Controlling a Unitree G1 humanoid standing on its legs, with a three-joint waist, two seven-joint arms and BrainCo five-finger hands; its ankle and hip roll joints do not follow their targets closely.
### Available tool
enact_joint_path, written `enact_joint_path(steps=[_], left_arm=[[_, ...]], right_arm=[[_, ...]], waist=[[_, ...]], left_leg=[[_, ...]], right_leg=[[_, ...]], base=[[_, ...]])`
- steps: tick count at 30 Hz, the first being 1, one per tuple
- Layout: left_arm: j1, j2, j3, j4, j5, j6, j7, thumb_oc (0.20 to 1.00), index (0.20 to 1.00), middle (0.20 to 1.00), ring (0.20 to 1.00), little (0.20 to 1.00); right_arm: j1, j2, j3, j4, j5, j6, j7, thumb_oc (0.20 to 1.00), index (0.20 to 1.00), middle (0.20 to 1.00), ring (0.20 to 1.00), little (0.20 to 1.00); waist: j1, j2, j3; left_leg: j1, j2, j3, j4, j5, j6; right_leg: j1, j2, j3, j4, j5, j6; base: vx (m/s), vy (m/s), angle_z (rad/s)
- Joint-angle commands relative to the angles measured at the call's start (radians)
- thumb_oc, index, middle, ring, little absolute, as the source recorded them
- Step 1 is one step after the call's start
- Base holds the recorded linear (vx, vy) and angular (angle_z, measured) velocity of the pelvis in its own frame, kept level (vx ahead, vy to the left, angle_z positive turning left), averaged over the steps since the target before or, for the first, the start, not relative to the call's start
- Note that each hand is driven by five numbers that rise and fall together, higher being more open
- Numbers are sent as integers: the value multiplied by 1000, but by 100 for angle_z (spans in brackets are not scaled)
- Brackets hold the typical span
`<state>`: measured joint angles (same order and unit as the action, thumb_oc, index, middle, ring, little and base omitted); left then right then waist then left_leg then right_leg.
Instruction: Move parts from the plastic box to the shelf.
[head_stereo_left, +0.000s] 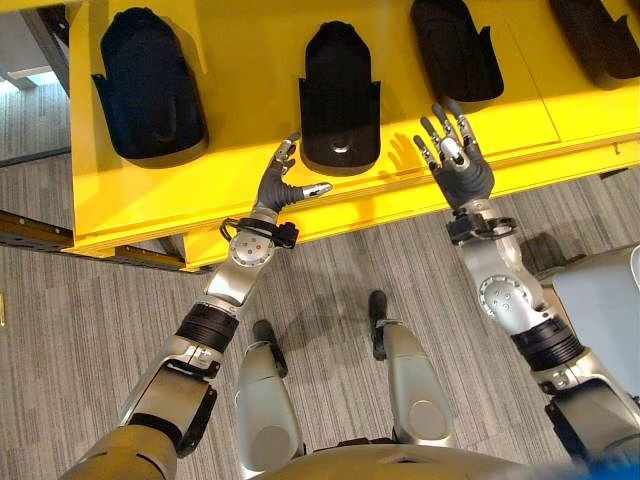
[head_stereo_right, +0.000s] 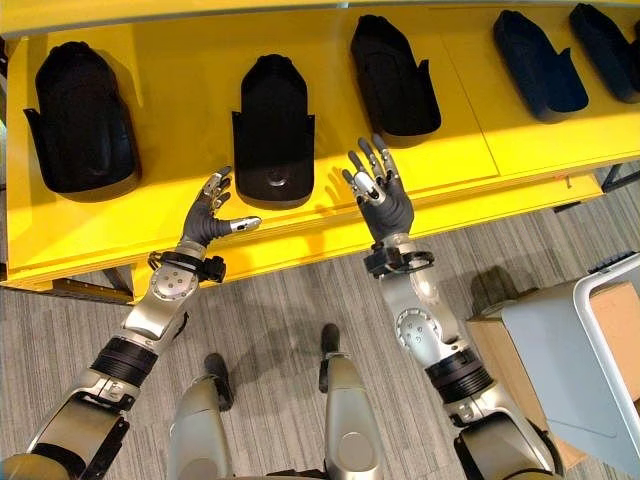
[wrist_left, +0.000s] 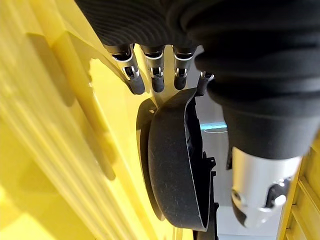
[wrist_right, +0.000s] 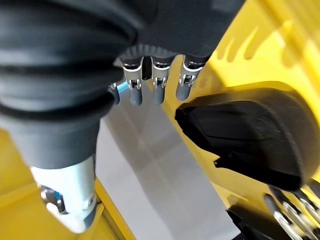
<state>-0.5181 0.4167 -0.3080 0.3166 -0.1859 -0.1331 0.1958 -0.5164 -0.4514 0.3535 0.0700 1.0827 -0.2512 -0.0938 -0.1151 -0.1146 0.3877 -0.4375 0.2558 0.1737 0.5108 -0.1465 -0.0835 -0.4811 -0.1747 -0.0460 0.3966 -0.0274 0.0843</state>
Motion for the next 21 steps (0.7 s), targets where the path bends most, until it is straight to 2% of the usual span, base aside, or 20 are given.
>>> enact_joint_path(steps=[1, 5, 9, 21], left_arm=[[69, 22, -35, -61, -17, -16, -13, 1000, 1000, 1000, 1000, 1000], [71, 37, -47, -73, -37, -17, -25, 1000, 1000, 1000, 1000, 1000], [77, 65, -76, -99, -83, -24, -45, 1000, 1000, 1000, 1000, 1000], [60, 89, -114, -125, -127, -34, -51, 1000, 1000, 1000, 1000, 1000]], right_arm=[[-16, -24, -50, -27, -38, -28, -17, 1000, 1000, 1000, 1000, 1000], [-113, -78, -49, 38, -61, -19, -37, 1000, 1000, 1000, 1000, 1000], [-279, -119, 13, 169, -56, 2, -57, 1000, 1000, 1000, 1000, 1000], [-448, -57, 90, 359, -35, 28, -70, 1000, 1000, 1000, 1000, 1000]], waist=[[12, 10, -77], [19, 11, -72], [31, 15, -57], [48, 24, -33]], left_leg=[[-65, 46, -95, -61, 92, -12], [-66, 44, -94, -63, 94, -13], [-67, 44, -96, -65, 99, -13], [-88, 37, -102, -48, 99, -9]], right_leg=[[39, -64, 1, -10, 14, 42], [35, -64, -2, -6, 13, 41], [28, -61, 0, 4, 11, 39], [7, -66, -7, 26, 6, 34]], base=[[0, 0, 0], [0, 0, 0], [0, 0, 0], [0, 0, 0]])
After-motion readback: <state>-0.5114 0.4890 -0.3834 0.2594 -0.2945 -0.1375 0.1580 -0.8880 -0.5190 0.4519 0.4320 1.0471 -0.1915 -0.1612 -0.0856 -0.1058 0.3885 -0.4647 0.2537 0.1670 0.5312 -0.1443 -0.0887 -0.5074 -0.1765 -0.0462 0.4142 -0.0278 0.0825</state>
